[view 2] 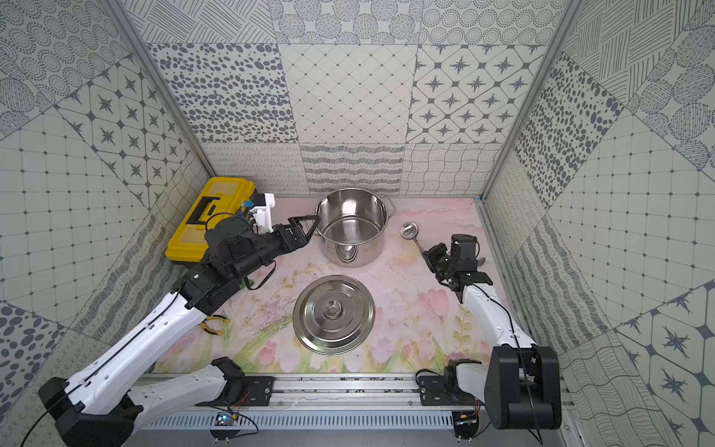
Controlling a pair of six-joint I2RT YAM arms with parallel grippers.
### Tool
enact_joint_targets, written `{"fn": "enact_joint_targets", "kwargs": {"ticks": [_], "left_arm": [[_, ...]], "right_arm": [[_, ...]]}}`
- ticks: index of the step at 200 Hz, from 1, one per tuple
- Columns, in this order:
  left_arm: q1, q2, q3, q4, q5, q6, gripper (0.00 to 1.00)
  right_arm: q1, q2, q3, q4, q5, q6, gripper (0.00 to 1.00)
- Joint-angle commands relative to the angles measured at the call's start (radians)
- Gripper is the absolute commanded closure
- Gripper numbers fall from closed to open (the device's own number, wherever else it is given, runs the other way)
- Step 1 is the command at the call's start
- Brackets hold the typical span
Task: Stir the soup with a spoon
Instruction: Place the spoon at the center of the board.
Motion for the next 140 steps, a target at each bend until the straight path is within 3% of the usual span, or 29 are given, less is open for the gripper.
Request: {"fn": "enact_joint_targets", "kwargs": {"ticks": [1,45,55,82,112,140], "left_arm": [[0.007,-0.021,-0.013,0.053,0.001,-0.017,0.0],[0.008,-0.018,-0.024,0.06,-0.001,-0.03,0.01],[0.007,-0.016,-0.026,0.064,-0.001,-0.032,0.0],[0.008,-0.01,-0.028,0.076,-0.003,-0.042,0.0],[0.006,-0.011,-0.03,0.082,-0.006,-0.046,0.01],[0.006,-0.015,-0.025,0.064,-0.013,-0.04,0.01]], "right_arm": [[-0.003,0.016,-0.065,0.295,0.039,0.134,1.0],[-0.003,0.063,-0.214,0.401,0.004,0.168,1.0],[-0.002,0.063,-0.235,0.396,-0.001,0.166,0.81],[-0.001,0.029,-0.299,0.345,0.007,0.174,0.46],[-0.003,-0.023,-0.348,0.263,0.027,0.162,0.27],[-0.002,-0.108,-0.308,0.054,0.065,0.076,0.08]]}}
